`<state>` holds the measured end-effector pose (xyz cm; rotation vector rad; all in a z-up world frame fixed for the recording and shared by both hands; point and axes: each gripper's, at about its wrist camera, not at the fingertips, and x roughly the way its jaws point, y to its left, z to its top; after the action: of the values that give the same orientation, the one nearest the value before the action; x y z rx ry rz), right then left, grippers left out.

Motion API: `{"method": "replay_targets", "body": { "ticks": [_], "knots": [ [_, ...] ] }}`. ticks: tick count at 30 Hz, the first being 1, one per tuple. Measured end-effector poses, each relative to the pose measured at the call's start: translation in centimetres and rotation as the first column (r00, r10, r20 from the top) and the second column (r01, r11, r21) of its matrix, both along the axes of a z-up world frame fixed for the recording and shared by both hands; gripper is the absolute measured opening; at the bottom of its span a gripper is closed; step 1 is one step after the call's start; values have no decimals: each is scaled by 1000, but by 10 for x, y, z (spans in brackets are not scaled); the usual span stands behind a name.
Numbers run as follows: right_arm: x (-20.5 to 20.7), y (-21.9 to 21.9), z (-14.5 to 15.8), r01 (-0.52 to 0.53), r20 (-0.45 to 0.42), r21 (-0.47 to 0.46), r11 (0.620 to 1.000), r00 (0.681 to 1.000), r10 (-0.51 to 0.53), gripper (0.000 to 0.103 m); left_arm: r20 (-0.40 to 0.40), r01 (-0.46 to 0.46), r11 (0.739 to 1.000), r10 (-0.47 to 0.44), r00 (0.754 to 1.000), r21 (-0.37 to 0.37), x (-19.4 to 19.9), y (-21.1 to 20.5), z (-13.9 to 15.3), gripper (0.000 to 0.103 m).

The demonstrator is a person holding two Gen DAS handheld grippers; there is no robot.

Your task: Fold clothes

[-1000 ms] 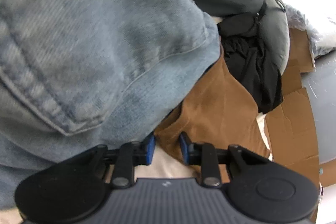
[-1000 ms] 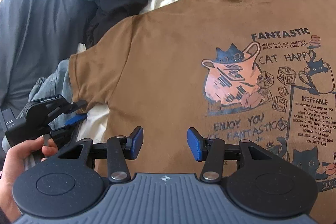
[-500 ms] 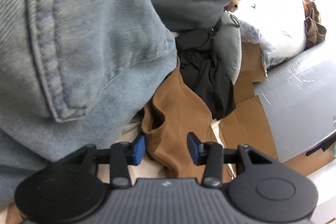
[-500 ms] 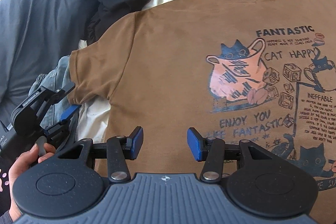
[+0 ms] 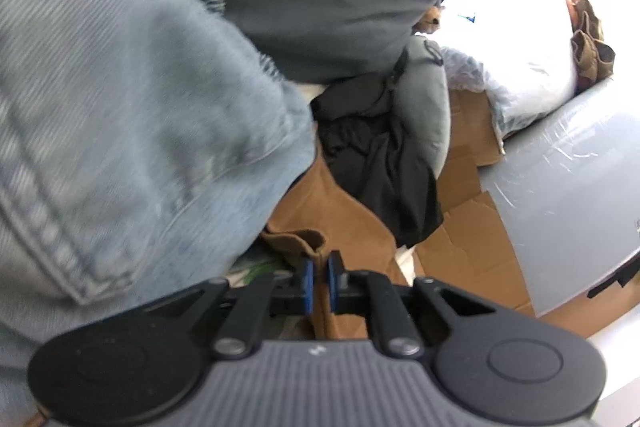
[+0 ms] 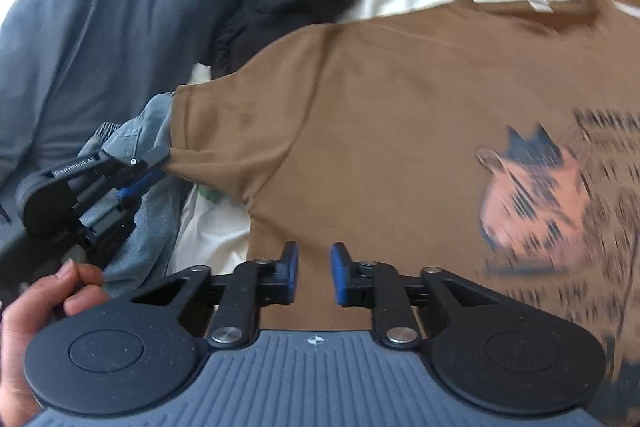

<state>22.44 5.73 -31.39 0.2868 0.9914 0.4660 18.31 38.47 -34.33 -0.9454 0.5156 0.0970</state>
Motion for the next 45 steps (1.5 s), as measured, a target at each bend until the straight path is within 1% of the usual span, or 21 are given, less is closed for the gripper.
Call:
{"method": "replay_targets", "body": {
  "ticks": [2,6,8,9,10,11,14,19,22,27,30,33,36,42,45],
  "knots": [
    [9,10,1,-30,3,14,999,1000,30,7,-2,18,1000,-18,1000,3,3,2,2,8],
    [25,32,-4,-84,-13,43,996,996,85,7,-11,51,999,-51,999,3,8,8,2,7],
    [30,40,-9,-99,-27,56,994,995,101,7,-8,64,998,-64,998,-9,9,11,1,7],
    [33,44,-12,-100,-36,60,993,994,102,6,-7,68,998,-69,998,-14,9,12,1,7],
    [36,47,-16,-95,-45,58,994,994,98,1,-4,74,997,-74,997,-14,10,12,1,7],
    [37,48,-20,-86,-52,54,995,995,88,0,0,80,997,-80,997,-12,11,12,1,7],
    [42,50,-29,-46,-84,76,996,995,52,0,14,105,994,-105,994,-9,13,10,3,7],
    [49,54,-44,-10,-130,77,997,991,20,0,35,166,986,-166,986,-18,14,5,5,6],
    [49,56,-47,-18,-131,66,998,991,26,0,47,204,979,-203,978,-23,14,2,6,6],
    [45,55,-47,-26,-123,68,997,992,34,0,47,242,970,-242,969,0,16,-4,7,6],
    [41,50,-47,-14,-124,73,997,992,23,0,39,242,970,-241,970,-3,17,-3,6,6],
    [43,45,-48,22,-154,111,994,988,-5,0,32,234,972,-234,972,-11,16,-1,5,6],
    [50,48,-51,31,-164,119,992,986,-11,0,39,244,970,-244,969,-14,15,-3,6,6],
    [53,53,-60,12,-165,114,993,986,7,1,55,306,952,-305,951,-11,15,-15,8,5],
    [51,57,-61,-10,-140,89,996,990,23,1,60,334,942,-332,941,-20,16,-22,5,5]
  ]
}}
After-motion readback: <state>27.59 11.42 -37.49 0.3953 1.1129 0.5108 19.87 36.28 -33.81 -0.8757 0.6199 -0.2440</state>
